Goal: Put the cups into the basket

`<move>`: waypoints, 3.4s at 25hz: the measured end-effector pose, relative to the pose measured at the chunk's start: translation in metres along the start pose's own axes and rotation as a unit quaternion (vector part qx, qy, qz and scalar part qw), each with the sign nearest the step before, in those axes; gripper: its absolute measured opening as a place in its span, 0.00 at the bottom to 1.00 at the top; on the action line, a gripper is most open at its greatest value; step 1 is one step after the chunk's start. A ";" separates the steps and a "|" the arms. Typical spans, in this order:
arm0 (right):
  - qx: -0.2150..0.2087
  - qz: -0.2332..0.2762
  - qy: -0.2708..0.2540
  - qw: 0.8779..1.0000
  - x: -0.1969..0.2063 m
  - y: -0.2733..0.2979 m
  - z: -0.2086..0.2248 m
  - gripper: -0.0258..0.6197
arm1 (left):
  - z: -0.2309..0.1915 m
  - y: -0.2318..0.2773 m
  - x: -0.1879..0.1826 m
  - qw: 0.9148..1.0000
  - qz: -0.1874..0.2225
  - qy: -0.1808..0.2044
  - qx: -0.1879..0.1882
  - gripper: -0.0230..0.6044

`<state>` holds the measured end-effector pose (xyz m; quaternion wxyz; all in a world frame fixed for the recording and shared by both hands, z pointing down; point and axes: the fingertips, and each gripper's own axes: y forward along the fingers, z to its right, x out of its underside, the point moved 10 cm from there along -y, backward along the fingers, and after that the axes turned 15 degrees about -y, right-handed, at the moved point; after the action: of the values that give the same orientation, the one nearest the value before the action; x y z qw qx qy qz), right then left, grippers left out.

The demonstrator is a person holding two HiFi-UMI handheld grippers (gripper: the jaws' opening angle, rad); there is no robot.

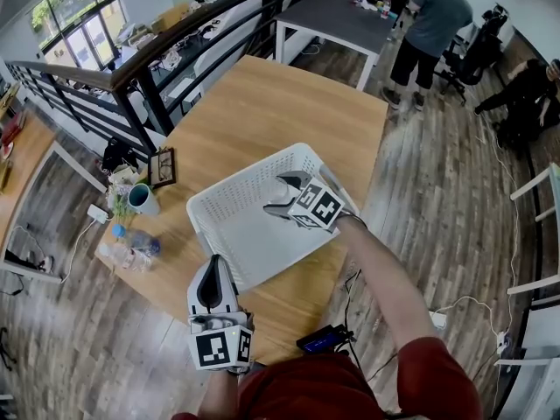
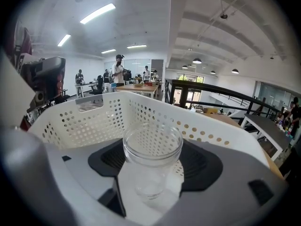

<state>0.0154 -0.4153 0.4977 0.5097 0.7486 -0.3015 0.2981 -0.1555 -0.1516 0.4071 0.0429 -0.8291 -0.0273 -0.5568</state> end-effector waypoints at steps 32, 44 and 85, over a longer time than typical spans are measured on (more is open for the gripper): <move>-0.017 -0.111 0.001 0.994 -0.006 -0.002 0.006 0.59 | 0.004 -0.002 0.000 1.000 -0.003 0.000 0.011 0.04; -0.015 -0.109 -0.023 0.994 -0.008 -0.001 0.005 0.59 | 0.005 -0.001 -0.003 1.000 -0.002 0.000 0.010 0.04; 0.080 0.015 -0.033 0.996 -0.056 -0.057 0.016 0.62 | 0.014 0.000 -0.009 1.000 0.004 0.010 0.025 0.04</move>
<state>0.0244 -0.4049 0.4175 0.4334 0.7918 -0.3043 0.3043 -0.1457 -0.1505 0.3938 0.0663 -0.8221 -0.0382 -0.5642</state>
